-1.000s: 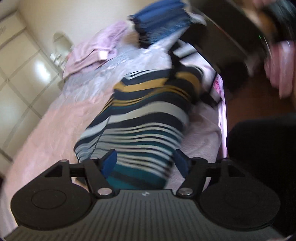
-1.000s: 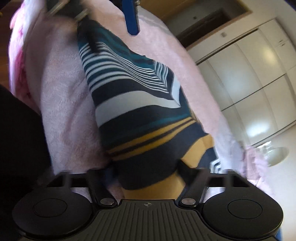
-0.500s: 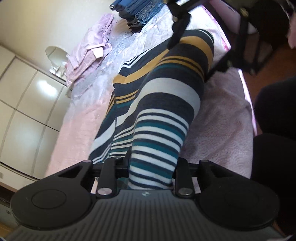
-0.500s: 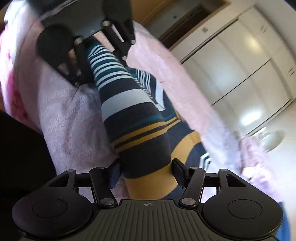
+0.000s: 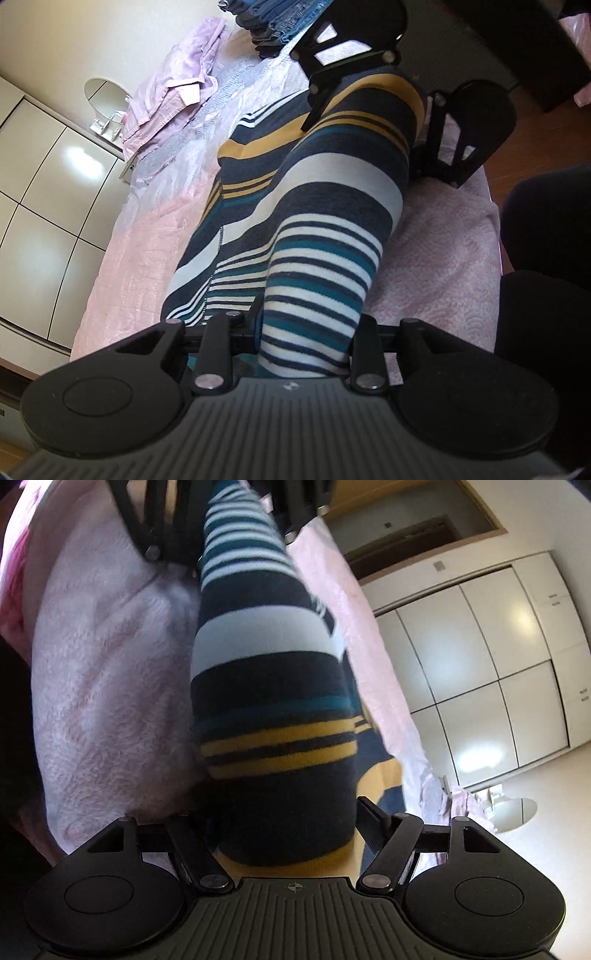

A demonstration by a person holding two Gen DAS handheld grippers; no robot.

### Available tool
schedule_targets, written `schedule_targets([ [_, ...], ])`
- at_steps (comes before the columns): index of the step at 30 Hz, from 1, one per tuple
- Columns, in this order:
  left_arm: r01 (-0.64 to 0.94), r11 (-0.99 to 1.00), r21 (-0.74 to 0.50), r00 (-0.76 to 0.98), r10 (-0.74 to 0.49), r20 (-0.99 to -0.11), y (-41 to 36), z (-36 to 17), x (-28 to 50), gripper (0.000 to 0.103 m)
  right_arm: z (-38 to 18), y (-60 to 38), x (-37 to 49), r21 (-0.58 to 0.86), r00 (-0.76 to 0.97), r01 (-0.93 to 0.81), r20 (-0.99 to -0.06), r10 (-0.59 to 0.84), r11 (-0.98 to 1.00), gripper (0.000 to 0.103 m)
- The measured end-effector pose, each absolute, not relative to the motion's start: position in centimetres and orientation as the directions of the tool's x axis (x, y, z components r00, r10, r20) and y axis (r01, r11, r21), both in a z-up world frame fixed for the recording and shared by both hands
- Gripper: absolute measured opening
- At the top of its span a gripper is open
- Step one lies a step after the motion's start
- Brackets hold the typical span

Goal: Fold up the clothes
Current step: 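Grasp the folded striped sweater with the right gripper while the left gripper grasps its other end, then lift the sweater with both grippers and carry it toward the blue clothes stack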

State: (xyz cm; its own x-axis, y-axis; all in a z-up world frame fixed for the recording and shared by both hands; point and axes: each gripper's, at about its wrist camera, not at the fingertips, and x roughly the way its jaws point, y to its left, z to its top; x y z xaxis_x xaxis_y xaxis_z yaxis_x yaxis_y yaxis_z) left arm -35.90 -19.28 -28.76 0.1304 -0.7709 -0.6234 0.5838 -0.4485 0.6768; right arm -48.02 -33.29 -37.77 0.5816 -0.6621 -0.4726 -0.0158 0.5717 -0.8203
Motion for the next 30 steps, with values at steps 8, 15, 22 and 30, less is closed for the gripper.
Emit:
schedule_targets([
  [8,0.567,-0.447,0.692,0.153,-0.768,-0.622,-19.6,-29.3,-35.9,0.031,-38.7,-34.4,-45.9,-0.808,0.556,-0.034,-0.505,-0.66,0.589,0.073],
  [15,0.459,-0.414,0.786,0.258,-0.785,-0.564,-20.0,-32.3,-35.9,0.038,-38.6,-34.7,-45.5,-0.805,0.588,-0.015,-0.487,-0.646,0.593,0.073],
  [22,0.443,-0.488,0.752,0.23,-0.749,-0.622,-21.3,-31.5,-34.9,0.024,-37.4,-35.7,-44.9,-0.779,0.603,0.011,-0.495,-0.625,0.628,0.061],
  [30,0.443,-0.634,0.634,0.133,-0.653,-0.745,-22.7,-27.1,-33.3,0.02,-32.6,-40.1,-43.7,-0.67,0.594,-0.031,-0.609,-0.525,0.742,0.046],
])
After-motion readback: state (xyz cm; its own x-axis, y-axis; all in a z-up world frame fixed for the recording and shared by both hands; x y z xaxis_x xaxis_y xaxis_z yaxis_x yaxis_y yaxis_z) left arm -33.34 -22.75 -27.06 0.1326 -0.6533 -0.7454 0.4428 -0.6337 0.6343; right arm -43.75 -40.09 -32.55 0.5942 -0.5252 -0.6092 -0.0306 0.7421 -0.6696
